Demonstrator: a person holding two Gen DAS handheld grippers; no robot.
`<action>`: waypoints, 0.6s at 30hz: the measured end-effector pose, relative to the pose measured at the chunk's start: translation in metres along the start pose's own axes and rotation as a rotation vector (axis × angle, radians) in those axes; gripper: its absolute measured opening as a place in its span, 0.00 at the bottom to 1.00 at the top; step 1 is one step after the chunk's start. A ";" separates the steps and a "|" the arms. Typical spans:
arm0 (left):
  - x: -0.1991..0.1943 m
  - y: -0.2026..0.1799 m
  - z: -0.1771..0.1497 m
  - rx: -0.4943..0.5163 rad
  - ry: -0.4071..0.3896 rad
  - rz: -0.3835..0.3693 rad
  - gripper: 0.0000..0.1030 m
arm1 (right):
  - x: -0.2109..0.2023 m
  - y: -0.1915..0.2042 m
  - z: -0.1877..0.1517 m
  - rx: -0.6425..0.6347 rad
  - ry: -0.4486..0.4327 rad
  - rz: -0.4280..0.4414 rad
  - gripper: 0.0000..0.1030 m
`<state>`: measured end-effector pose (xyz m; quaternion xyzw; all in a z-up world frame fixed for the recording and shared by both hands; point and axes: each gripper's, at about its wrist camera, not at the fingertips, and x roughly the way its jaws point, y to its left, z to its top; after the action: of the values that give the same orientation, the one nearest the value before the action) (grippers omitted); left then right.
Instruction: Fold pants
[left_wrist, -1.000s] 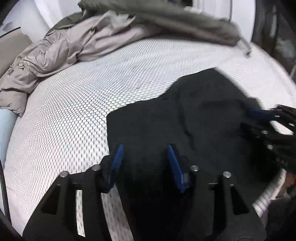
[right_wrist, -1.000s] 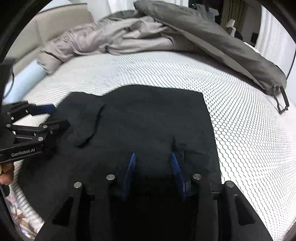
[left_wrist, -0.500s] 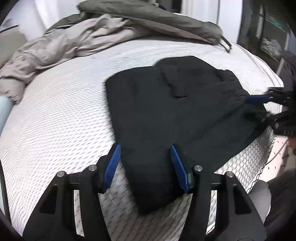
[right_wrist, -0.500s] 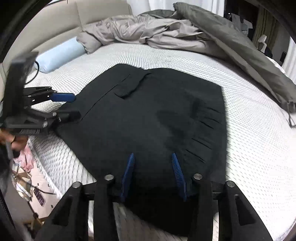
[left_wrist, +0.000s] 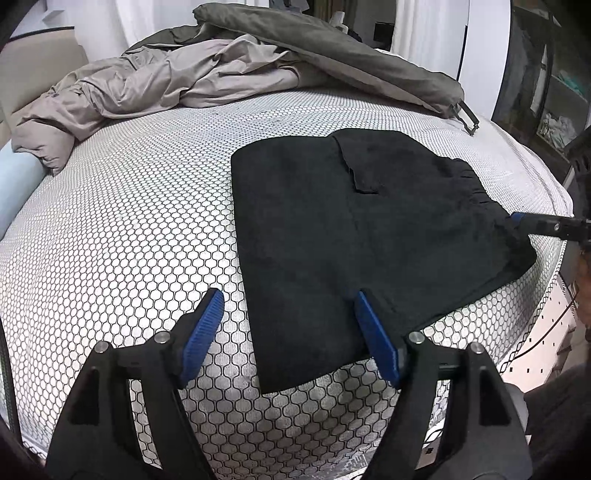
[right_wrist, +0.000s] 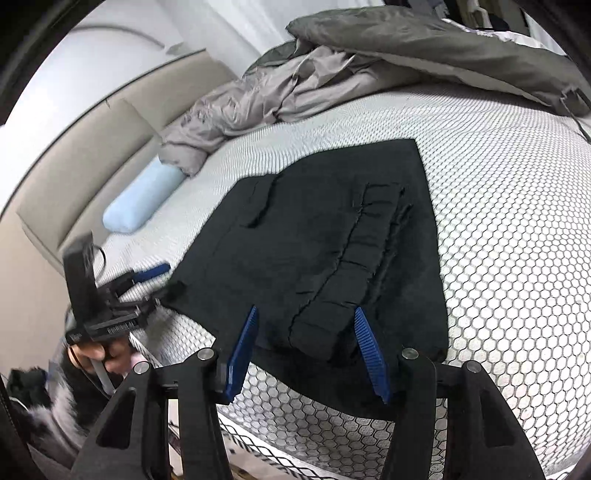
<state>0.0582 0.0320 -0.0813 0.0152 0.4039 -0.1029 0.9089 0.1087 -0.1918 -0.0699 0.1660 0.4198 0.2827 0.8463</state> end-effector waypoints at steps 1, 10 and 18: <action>0.001 0.000 -0.001 0.001 0.000 0.001 0.70 | -0.002 0.000 0.001 -0.002 -0.007 0.009 0.54; -0.001 -0.003 -0.004 0.011 0.001 0.006 0.70 | 0.000 0.000 0.013 0.073 -0.011 0.114 0.53; 0.001 -0.002 -0.003 0.006 0.007 0.004 0.71 | 0.020 -0.024 0.009 0.192 0.056 0.166 0.48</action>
<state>0.0562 0.0300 -0.0837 0.0189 0.4068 -0.1024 0.9076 0.1342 -0.1988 -0.0893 0.2725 0.4534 0.3146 0.7882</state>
